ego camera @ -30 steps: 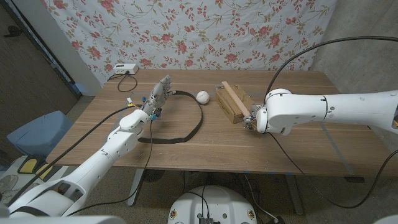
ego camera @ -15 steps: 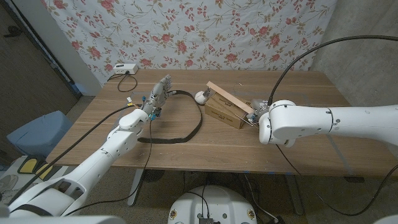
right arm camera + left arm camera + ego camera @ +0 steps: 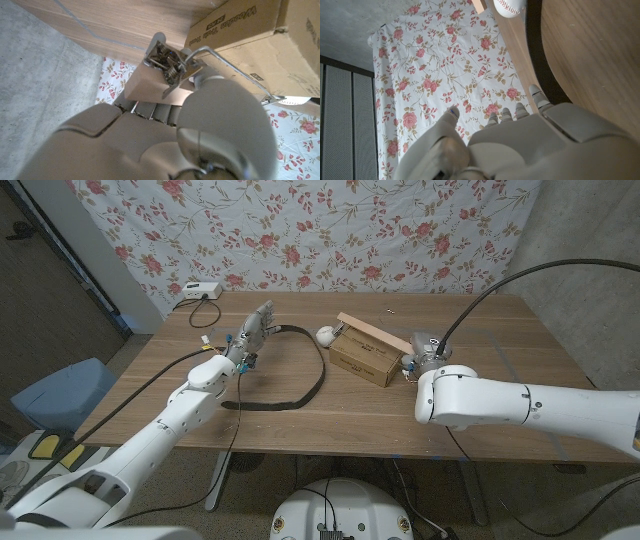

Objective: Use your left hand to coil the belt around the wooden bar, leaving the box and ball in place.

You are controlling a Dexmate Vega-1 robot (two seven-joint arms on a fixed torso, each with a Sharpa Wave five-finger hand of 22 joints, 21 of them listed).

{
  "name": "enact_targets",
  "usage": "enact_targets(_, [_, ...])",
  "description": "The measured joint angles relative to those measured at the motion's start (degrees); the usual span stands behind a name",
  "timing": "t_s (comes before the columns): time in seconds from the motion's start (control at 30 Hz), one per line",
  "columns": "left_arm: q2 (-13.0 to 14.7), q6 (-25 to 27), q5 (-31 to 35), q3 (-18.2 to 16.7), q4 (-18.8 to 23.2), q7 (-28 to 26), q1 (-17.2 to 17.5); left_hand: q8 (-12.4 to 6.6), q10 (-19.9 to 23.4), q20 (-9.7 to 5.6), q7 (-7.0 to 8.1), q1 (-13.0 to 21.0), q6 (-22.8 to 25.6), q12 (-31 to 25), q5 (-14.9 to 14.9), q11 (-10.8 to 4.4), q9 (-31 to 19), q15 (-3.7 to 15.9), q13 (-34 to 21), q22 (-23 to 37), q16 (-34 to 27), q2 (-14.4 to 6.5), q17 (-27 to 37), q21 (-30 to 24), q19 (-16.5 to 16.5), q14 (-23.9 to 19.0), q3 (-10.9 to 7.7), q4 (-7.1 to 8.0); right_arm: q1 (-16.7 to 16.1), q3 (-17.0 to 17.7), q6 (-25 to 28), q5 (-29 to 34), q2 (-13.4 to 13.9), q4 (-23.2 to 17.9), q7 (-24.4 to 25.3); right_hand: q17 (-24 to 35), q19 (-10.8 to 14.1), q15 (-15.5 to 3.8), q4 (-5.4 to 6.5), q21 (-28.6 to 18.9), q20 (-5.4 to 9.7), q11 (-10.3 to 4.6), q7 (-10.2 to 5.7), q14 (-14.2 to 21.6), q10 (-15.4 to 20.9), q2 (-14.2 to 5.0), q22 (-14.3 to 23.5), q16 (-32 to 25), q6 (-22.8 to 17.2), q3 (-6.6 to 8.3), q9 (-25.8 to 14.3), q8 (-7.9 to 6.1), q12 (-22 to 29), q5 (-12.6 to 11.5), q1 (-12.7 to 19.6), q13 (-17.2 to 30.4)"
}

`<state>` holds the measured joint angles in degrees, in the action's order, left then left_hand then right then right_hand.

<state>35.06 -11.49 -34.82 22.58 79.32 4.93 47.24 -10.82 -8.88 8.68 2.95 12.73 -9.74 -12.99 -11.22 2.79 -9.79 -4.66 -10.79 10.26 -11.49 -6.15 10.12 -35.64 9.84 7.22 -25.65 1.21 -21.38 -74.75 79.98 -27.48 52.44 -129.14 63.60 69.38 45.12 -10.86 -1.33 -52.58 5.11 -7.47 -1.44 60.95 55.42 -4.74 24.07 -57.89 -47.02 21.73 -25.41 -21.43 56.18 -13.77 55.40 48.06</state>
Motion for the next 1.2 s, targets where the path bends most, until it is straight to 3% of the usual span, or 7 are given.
enact_targets(0.13, [2.6, 3.5, 2.5, -0.4, 4.5, -4.2, 1.4, -0.22, 2.6, -0.20, 0.00, 2.9, 0.0, -0.6, 0.6, 0.18, -0.2, -0.53, 0.0, 0.2, -0.8, 0.5, 0.0, 0.1, -0.2, -3.3, -1.05, -3.19, -5.3, 3.6, -0.4, 7.5, -1.2, 1.3, 0.1, 0.8, -0.4, 0.20, 0.01, -0.4, 0.01, -0.87, -1.73, -0.4, -0.3, 0.00, 0.0, -0.4, -1.7, 0.02, -0.8, -0.44, 0.0, -0.2, 0.0, 0.3])
enact_targets(0.27, [5.0, 7.8, 4.9, -0.8, 9.3, -8.7, 2.7, -0.43, 5.0, -0.40, -0.03, 5.2, 1.6, -1.3, 0.9, 0.23, -0.2, -1.28, -0.3, 0.5, -1.8, 0.9, 0.3, 0.1, -0.8, -7.6, -1.83, -5.91, -9.2, 6.1, -2.2, 14.2, -2.0, 2.5, -0.2, 1.1, -0.7, 0.22, 0.31, -1.1, -0.02, -0.86, -1.63, -0.4, -0.3, 0.00, 0.1, -0.6, -2.2, -0.15, -1.7, -0.86, 0.2, -0.4, 0.0, 0.8])
enact_targets(0.47, [8.7, 16.1, 8.5, -1.3, 16.9, -14.9, 4.2, -0.66, 7.8, -0.57, -0.62, 6.9, 3.8, -2.2, 1.1, -0.04, -0.2, -0.38, -0.8, 0.6, -3.2, 1.3, 1.0, 0.1, -2.9, -11.8, -2.59, -7.93, -14.5, 10.0, -6.3, 25.1, -3.0, 4.4, -1.6, 1.3, -1.1, 0.50, 0.33, -1.9, -0.23, -0.64, -1.62, -0.7, -0.1, 0.00, 0.3, -1.5, -2.3, -0.13, -2.9, -1.72, 0.2, -0.7, 0.0, 0.9])
enact_targets(0.6, [11.5, 21.4, 10.6, -1.3, 21.4, -17.0, 4.8, -2.08, 11.3, -0.20, -0.37, 9.0, 8.1, -3.6, 1.1, -1.86, -0.5, 0.67, -1.3, 0.8, -4.3, 2.2, 1.7, -0.2, -4.9, -14.7, -2.50, -9.77, -17.9, 12.8, -9.4, 31.7, -3.8, 5.7, -2.9, 1.3, -1.1, 0.50, 0.57, -2.4, -0.24, -0.64, -1.62, -0.7, -0.1, 0.00, 0.3, -1.7, -2.3, -0.36, -3.4, -1.73, 0.2, -0.9, 0.0, 1.0])
enact_targets(0.83, [16.4, 27.5, 13.7, -0.9, 27.3, -16.2, 4.8, -3.61, 16.4, 0.05, -0.29, 11.4, 15.7, -5.2, 1.1, -2.86, -0.8, 1.79, -1.9, 0.8, -4.9, 4.1, 2.3, -0.2, -5.9, -16.4, -1.37, -10.81, -23.0, 17.7, -14.6, 41.4, -5.2, 8.0, -5.9, 1.3, -1.9, 0.51, 0.62, -3.1, -0.51, -0.64, -1.44, -0.7, -0.1, 0.00, 0.3, -2.5, -2.4, -0.31, -4.5, -2.53, 0.2, -1.1, 0.0, 1.0])
enact_targets(1.03, [19.3, 29.5, 14.8, -0.7, 30.5, -14.0, 4.8, -3.09, 15.0, 1.39, -0.72, 10.4, 16.1, -4.9, 1.1, -1.24, -0.8, 0.47, -2.1, 0.8, -3.6, 5.9, 2.3, 0.8, -4.6, -13.3, -0.15, -10.06, -26.3, 21.4, -18.1, 46.3, -6.5, 9.6, -7.5, 1.3, -1.9, 0.81, 0.86, -3.9, -0.51, -0.63, -1.53, -1.0, -0.1, 0.00, 0.3, -3.1, -2.5, -0.54, -5.4, -2.95, 0.0, -1.3, 0.0, 1.0])
enact_targets(1.2, [22.0, 30.5, 15.6, -0.6, 33.6, -11.8, 5.5, -2.38, 14.1, 1.68, -0.88, 10.3, 15.0, -4.4, 1.1, -1.40, -0.8, 0.23, -2.4, 0.8, -3.1, 6.5, 2.3, 1.1, -4.3, -12.1, 0.39, -10.00, -29.2, 24.7, -21.6, 50.2, -7.6, 10.9, -8.7, 1.3, -2.3, 0.81, 0.87, -4.4, -0.46, -0.63, -1.52, -1.0, -0.1, 0.00, 0.3, -3.6, -2.5, -0.54, -6.1, -3.17, -0.3, -1.3, 0.0, 1.0])
